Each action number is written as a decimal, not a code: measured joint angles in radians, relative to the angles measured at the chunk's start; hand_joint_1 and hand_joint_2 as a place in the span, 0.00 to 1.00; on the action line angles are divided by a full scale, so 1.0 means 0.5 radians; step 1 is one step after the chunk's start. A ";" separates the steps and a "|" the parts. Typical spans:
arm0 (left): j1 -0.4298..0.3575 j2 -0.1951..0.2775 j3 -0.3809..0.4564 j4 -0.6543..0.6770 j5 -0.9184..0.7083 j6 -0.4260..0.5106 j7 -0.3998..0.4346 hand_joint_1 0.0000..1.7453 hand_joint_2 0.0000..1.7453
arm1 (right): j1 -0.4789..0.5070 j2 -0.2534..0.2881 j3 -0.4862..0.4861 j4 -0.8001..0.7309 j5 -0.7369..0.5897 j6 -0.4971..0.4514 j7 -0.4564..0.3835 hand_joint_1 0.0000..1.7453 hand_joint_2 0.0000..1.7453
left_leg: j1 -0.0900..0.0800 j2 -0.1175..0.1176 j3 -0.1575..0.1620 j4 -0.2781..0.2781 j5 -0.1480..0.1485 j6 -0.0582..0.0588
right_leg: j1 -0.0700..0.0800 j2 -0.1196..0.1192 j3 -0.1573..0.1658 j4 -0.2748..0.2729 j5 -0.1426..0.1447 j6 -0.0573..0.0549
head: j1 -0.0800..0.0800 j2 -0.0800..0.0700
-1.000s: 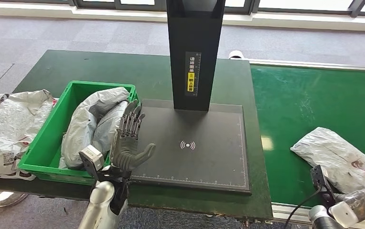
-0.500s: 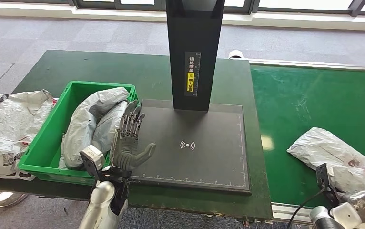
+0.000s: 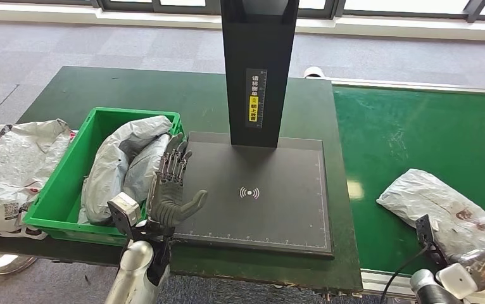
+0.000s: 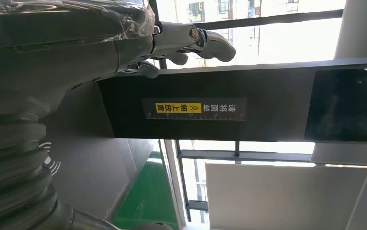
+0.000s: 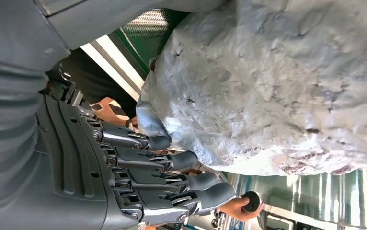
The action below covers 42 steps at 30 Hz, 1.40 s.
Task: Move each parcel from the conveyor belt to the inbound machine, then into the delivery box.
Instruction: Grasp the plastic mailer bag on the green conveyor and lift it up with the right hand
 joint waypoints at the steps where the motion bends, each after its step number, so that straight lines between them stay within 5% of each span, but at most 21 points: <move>1: 0.000 0.000 0.000 0.000 0.000 0.000 0.000 0.00 1.00 | -0.003 0.000 0.008 0.005 0.000 0.010 0.000 0.00 1.00 | 0.000 0.000 0.000 0.000 0.000 0.000 | 0.000 0.000 0.000 0.000 0.000 0.000 | 0.000 0.000; 24: 0.005 0.000 0.000 -0.023 -0.036 0.075 0.000 0.00 1.00 | -0.034 0.000 0.092 0.048 0.000 0.044 -0.027 0.00 1.00 | 0.000 -0.001 -0.001 0.000 0.000 0.000 | 0.000 -0.001 0.000 0.000 0.000 0.000 | 0.000 0.000; 28: 0.005 0.000 0.000 -0.023 -0.036 0.083 0.000 0.00 1.00 | -0.034 0.000 0.102 0.049 0.000 0.063 -0.027 1.00 1.00 | 0.000 -0.001 -0.001 0.000 0.000 0.000 | 0.000 -0.001 0.000 0.000 0.000 0.000 | 0.000 0.000; 42: 0.005 0.001 0.000 -0.024 -0.037 0.118 0.000 0.00 1.00 | -0.055 0.009 0.194 0.052 0.001 0.072 -0.106 1.00 1.00 | 0.000 -0.001 -0.001 0.000 0.000 0.000 | 0.000 -0.001 0.000 0.000 0.000 0.000 | 0.000 0.000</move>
